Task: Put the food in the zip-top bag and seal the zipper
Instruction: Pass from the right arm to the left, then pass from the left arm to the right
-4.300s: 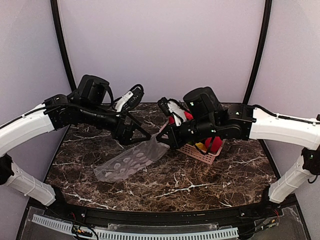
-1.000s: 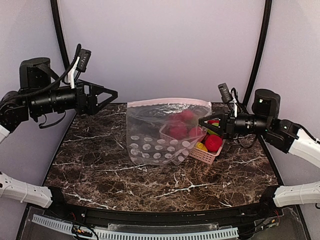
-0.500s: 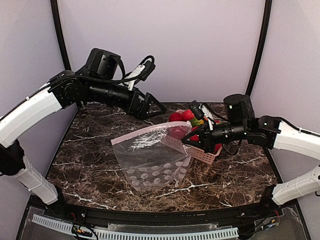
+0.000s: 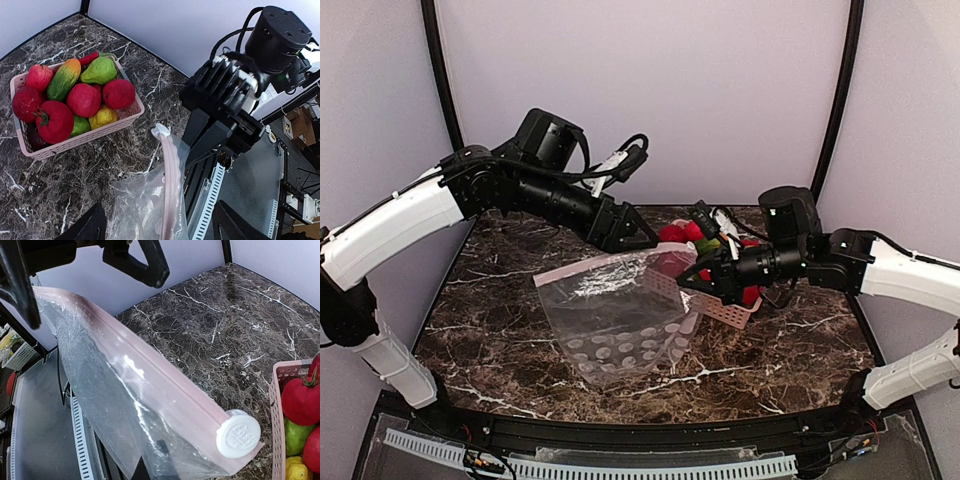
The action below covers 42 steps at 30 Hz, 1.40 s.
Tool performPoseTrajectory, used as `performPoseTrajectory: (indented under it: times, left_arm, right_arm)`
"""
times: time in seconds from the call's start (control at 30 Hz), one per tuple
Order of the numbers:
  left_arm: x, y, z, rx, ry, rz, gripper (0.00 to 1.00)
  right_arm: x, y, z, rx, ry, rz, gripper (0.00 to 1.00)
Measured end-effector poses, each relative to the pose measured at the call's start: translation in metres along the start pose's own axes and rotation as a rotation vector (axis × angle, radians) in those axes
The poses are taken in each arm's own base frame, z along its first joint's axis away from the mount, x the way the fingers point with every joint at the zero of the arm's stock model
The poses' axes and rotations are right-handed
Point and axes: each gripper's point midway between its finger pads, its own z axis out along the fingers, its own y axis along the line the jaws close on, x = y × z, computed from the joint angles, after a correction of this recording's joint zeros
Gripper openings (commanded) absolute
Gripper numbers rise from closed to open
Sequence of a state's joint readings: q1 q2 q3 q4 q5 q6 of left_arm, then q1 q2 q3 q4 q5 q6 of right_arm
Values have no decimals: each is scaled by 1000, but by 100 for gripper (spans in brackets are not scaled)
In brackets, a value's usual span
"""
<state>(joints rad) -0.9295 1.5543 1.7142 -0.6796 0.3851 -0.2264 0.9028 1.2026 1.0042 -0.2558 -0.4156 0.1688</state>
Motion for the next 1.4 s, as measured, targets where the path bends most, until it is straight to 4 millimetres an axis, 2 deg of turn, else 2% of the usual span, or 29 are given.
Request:
performPoseTrajectory:
  times: [0.03,0.13,0.23,0.4,0.47,0.63,0.7,0.73,0.83,0.93,1.1,1.23,1.4]
  left_arm:
    - [3,1,2,-3,11,-7,69]
    - [11,6,9,-12,48,-30,50]
    - [15,8,14,-11,66,-51,40]
    - [15,4,14,13,69,-64,9]
    - [15,3,14,23,69,-63,2]
    - [13,0,13,37,47,-53,1]
    - [15,-1,9,41,28,-37,1]
    - [16,-3,5,47,16,-24,1]
    - [19,-11,-9,78,-34,21,1]
    - [18,-23,-29,114,-105,82,1]
    - [8,-42,-59,154,-203,168,1]
    - [7,-50,-67,185,-220,199,1]
    - [17,-50,-59,212,-195,193,1]
  right_arm:
    - [-2,1,-1,0,-4,-2,0]
    - [-5,1,-1,0,-10,-8,0]
    - [-7,2,-2,1,-16,-15,0]
    - [-8,0,-3,10,-19,-19,0]
    - [-8,0,-3,15,-20,-19,12]
    - [-17,1,-10,30,-60,-5,50]
    - [-22,5,-18,27,-99,-8,61]
    - [-24,6,-23,25,-118,-2,63]
    - [-29,7,-36,16,-184,19,64]
    - [-34,2,-51,-3,-264,49,57]
    - [-42,6,-63,-100,-341,85,58]
    - [-52,18,-66,-192,-369,81,58]
    - [-59,35,-63,-315,-356,71,55]
